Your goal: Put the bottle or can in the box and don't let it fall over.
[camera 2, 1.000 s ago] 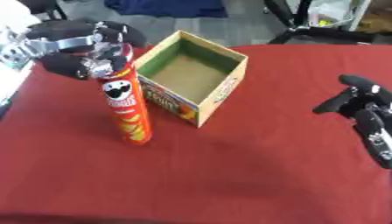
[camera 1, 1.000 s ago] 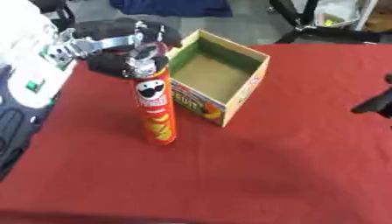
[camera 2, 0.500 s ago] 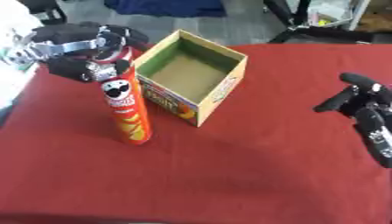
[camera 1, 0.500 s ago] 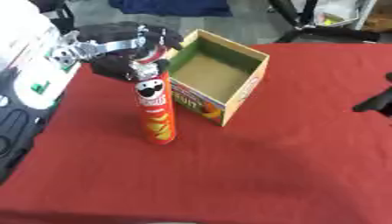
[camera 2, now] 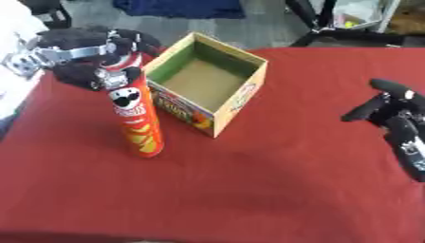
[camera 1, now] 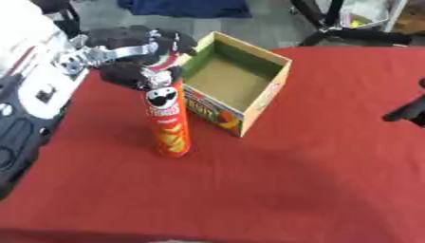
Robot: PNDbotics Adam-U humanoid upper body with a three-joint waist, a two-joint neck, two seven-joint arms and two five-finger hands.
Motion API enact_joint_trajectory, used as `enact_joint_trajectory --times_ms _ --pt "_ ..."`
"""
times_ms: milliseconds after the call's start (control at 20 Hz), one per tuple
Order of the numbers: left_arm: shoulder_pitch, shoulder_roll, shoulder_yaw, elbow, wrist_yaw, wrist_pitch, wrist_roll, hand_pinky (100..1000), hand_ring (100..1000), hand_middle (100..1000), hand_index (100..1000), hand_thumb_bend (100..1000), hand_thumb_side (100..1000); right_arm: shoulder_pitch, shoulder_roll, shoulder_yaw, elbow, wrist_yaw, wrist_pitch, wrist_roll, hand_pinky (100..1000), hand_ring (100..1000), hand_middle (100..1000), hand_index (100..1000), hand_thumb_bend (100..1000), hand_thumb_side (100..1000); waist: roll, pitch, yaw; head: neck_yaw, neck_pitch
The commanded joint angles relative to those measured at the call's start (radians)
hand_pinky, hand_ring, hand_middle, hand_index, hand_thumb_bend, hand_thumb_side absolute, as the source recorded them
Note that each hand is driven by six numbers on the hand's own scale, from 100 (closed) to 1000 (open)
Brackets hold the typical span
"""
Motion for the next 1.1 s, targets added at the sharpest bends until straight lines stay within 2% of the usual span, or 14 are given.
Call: enact_joint_trajectory --times_ms 50,150,400,450,600,850,1000,1050,1100 --pt "-0.008 0.008 -0.007 0.015 -0.014 -0.266 -0.26 689 850 958 945 100 1000 -0.007 -0.025 -0.008 -0.023 -0.006 0.001 -0.003 689 640 556 890 100 523 -0.001 -0.006 -0.001 0.004 0.0" --pt "-0.007 0.005 -0.012 0.022 -0.01 -0.272 -0.26 648 818 940 943 100 1000 -0.007 -0.025 -0.008 -0.023 -0.007 0.001 -0.004 689 640 556 890 100 523 -0.001 -0.006 -0.001 0.005 0.001" --pt "-0.007 0.004 -0.015 0.029 -0.004 -0.278 -0.26 648 818 940 943 100 1000 -0.007 -0.025 -0.008 -0.023 -0.007 0.001 -0.004 689 640 556 890 100 523 -0.001 -0.006 -0.001 0.005 0.002" --pt "-0.005 0.003 -0.018 0.032 -0.003 -0.279 -0.26 598 762 929 943 100 1000 -0.007 -0.025 -0.008 -0.023 -0.007 0.001 -0.004 689 641 557 890 100 524 -0.001 -0.006 -0.001 0.006 0.002" --pt "-0.001 0.0 -0.032 0.052 0.004 -0.284 -0.26 601 762 936 943 104 993 -0.008 -0.026 -0.009 -0.023 -0.008 0.001 -0.005 689 641 557 891 100 523 -0.002 -0.006 -0.002 0.007 0.001" --pt "-0.001 -0.005 -0.042 0.073 0.007 -0.298 -0.26 535 722 943 949 254 878 -0.008 -0.026 -0.009 -0.023 -0.01 0.001 -0.006 689 641 557 890 100 523 -0.002 -0.005 -0.002 0.007 0.0" --pt "-0.001 -0.005 -0.046 0.08 -0.006 -0.32 -0.26 531 717 946 949 293 794 -0.008 -0.026 -0.009 -0.023 -0.011 0.002 -0.008 689 640 556 889 100 523 -0.002 -0.005 -0.003 0.007 0.001" --pt "-0.001 -0.006 -0.046 0.083 -0.012 -0.327 -0.26 521 703 932 944 298 716 -0.008 -0.026 -0.009 -0.023 -0.012 0.002 -0.009 689 639 556 888 100 523 -0.002 -0.005 -0.003 0.007 0.001" --pt "-0.001 -0.006 -0.047 0.085 -0.018 -0.335 -0.26 520 700 927 943 298 701 -0.009 -0.026 -0.009 -0.023 -0.012 0.002 -0.009 689 639 556 888 100 523 -0.002 -0.005 -0.003 0.007 0.002"
